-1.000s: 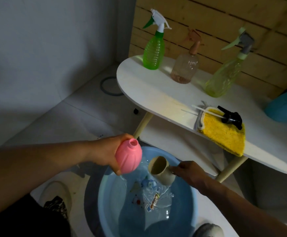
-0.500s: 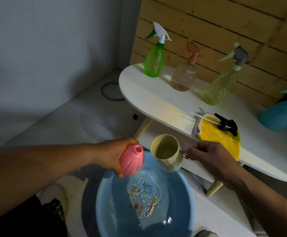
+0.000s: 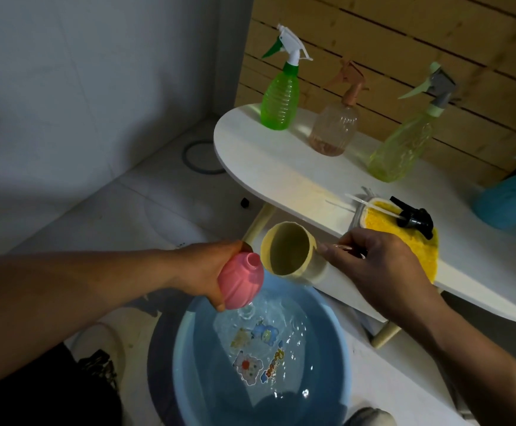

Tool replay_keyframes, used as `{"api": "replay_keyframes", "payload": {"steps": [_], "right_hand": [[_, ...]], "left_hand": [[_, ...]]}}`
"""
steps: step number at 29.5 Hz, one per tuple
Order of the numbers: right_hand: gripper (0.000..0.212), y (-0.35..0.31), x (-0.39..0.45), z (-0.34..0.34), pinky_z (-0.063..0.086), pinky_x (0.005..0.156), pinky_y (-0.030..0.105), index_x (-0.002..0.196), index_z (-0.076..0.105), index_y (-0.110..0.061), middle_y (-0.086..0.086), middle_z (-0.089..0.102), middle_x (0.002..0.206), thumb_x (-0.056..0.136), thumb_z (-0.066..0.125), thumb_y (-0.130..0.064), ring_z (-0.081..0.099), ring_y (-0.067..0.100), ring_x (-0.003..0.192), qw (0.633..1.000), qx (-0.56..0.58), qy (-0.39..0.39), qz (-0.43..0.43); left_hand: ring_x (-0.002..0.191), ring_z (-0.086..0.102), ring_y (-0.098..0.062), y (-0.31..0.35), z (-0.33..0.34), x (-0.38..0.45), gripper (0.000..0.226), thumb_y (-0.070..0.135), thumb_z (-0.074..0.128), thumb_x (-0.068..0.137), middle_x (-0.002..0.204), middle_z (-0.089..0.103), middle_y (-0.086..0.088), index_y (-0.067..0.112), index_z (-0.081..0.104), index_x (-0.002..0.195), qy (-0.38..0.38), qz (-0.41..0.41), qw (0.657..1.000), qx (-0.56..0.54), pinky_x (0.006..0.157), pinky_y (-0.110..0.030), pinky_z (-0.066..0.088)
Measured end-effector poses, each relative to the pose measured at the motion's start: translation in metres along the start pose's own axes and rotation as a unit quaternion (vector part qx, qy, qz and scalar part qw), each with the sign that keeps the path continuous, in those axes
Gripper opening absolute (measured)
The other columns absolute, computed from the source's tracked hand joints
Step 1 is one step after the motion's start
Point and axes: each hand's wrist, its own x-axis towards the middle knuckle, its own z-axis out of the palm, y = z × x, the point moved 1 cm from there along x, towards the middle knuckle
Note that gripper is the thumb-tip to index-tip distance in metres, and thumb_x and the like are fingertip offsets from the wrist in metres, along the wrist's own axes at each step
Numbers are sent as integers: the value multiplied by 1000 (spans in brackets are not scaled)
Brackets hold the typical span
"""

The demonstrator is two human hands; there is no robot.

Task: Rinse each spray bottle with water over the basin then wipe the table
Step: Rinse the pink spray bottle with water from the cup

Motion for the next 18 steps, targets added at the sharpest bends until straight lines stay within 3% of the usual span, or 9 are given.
{"api": "replay_keyframes", "payload": {"steps": [2, 6, 13, 18], "right_hand": [[33, -3, -1, -2, 39, 54, 33, 73, 66, -28, -7, 62, 66, 87, 68, -58, 55, 12, 64, 1000, -24, 12, -11], [34, -7, -4, -3, 49, 58, 39, 75, 67, -28, -9, 64, 68, 86, 65, -60, 58, 12, 66, 998, -47, 29, -27], [32, -10, -8, -3, 42, 55, 32, 72, 65, -29, -12, 61, 65, 85, 67, -59, 55, 7, 64, 994, -76, 58, -48], [32, -11, -10, -5, 50, 61, 36, 75, 64, -29, -12, 62, 70, 85, 64, -59, 57, 9, 66, 991, -95, 70, -60]], "left_hand": [[117, 53, -10, 2, 0, 1, 103, 32, 99, 58, 125, 47, 22, 44, 34, 137, -1, 4, 1000, -3, 87, -27, 55], [114, 52, -8, 4, 1, 3, 103, 30, 99, 60, 120, 44, 23, 38, 34, 140, -1, 10, 1000, -8, 77, -16, 49], [113, 50, -7, 10, 3, 8, 108, 31, 98, 61, 122, 42, 22, 36, 32, 147, -1, 24, 1000, -2, 80, -20, 49], [112, 50, -7, 14, 3, 12, 107, 33, 99, 60, 120, 42, 23, 38, 33, 145, 2, 23, 1000, 4, 80, -20, 47]]}}
